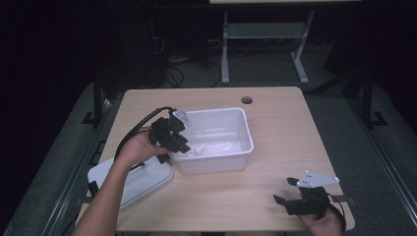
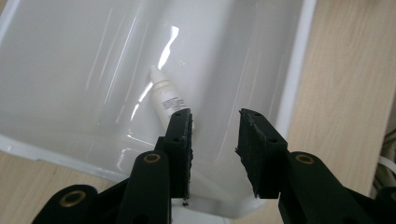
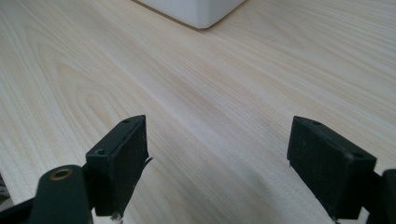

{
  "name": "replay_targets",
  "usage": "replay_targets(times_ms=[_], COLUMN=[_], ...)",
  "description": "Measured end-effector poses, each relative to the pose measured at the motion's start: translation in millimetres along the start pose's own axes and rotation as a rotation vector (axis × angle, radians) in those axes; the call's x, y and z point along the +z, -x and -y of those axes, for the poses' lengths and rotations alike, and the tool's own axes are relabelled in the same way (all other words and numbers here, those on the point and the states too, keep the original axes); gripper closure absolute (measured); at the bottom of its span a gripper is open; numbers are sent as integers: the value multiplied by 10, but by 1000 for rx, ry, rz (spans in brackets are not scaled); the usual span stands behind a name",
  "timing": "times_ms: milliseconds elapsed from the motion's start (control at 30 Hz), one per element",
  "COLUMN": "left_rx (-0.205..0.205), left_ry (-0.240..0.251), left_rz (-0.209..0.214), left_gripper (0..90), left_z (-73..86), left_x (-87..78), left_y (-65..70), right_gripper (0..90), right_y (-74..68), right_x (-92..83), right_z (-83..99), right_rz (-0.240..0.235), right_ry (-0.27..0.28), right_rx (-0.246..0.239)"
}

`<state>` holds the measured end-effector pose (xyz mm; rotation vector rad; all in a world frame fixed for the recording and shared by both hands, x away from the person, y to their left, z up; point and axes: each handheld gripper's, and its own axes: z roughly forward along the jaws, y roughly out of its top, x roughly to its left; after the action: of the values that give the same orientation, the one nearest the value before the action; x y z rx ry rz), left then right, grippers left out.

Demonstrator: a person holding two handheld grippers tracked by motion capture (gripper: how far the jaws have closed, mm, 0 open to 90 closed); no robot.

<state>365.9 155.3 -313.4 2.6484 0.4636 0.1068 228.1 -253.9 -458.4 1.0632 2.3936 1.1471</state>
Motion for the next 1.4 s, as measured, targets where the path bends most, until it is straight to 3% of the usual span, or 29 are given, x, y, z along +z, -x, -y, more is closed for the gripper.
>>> replay_targets(times_ms=[333, 733, 967, 1400], left_rx=[-12, -47, -75, -155], left_ry=[36, 56, 61, 63], left_rz=[-38, -79, -102, -116], left_gripper=[619, 602, 598, 596], left_z=[163, 553, 777, 1218], left_x=[-321, -638, -690, -626], left_y=[78, 105, 97, 14], right_gripper=[198, 198, 198, 198], right_y=[-6, -8, -12, -19], right_x=[-5, 2, 13, 26], right_z=[-5, -6, -5, -3], right_rz=[4, 16, 22, 26], right_ry=[-3, -8, -15, -27], right_rx=[2, 0, 5, 7])
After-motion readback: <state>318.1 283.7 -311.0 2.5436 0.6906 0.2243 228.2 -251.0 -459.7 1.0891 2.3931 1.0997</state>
